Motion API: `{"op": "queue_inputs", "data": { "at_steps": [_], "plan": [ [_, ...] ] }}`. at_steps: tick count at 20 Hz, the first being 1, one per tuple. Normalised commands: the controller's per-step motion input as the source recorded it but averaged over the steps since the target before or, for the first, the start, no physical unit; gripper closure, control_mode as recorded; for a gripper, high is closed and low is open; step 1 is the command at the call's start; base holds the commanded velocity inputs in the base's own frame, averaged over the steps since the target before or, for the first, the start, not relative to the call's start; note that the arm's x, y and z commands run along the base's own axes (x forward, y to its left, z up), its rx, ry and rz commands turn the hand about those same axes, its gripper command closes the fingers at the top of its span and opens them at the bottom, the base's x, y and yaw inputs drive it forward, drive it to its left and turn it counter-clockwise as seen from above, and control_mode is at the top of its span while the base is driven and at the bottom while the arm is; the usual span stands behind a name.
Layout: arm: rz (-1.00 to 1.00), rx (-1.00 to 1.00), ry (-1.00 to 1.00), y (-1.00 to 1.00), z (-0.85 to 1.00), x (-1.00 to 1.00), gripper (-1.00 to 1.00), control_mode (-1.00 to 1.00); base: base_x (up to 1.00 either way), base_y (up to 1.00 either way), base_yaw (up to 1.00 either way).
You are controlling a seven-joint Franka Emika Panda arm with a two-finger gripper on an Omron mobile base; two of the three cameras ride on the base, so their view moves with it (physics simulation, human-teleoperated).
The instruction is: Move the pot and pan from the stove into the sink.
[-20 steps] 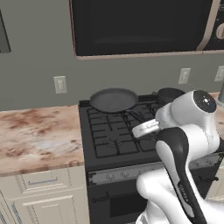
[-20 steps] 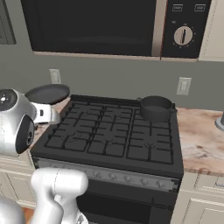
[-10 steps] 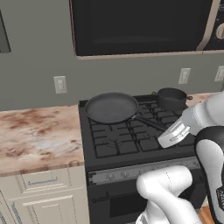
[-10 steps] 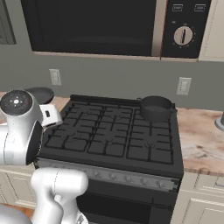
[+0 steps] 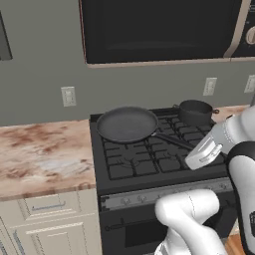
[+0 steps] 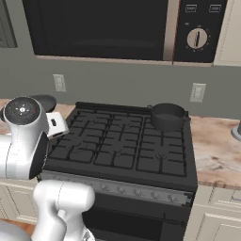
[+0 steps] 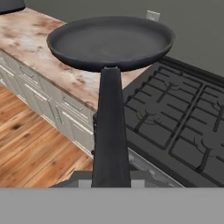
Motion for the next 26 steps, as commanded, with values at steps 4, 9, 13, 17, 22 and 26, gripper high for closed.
{"op": "queue_inputs", "data": {
  "at_steps": [4, 9, 13, 17, 22, 26],
  "plan": [
    [0.0, 0.0, 0.0, 0.0, 0.0, 0.0, 1.0, 1.0, -0.21, 0.0, 0.0],
    [0.0, 0.0, 0.0, 0.0, 0.0, 0.0, 1.0, 1.0, -0.58, 0.0, 0.0],
    [0.0, 0.0, 0.0, 0.0, 0.0, 0.0, 1.0, 1.0, -0.61, 0.0, 0.0],
    [0.0, 0.0, 0.0, 0.0, 0.0, 0.0, 1.0, 1.0, -0.44, 0.0, 0.03],
    [0.0, 0.0, 0.0, 0.0, 0.0, 0.0, 1.0, 1.0, -0.15, -0.08, 0.28],
    [0.0, 0.0, 0.0, 0.0, 0.0, 0.0, 1.0, 1.0, -0.12, -0.19, 0.39]
  ]
}}
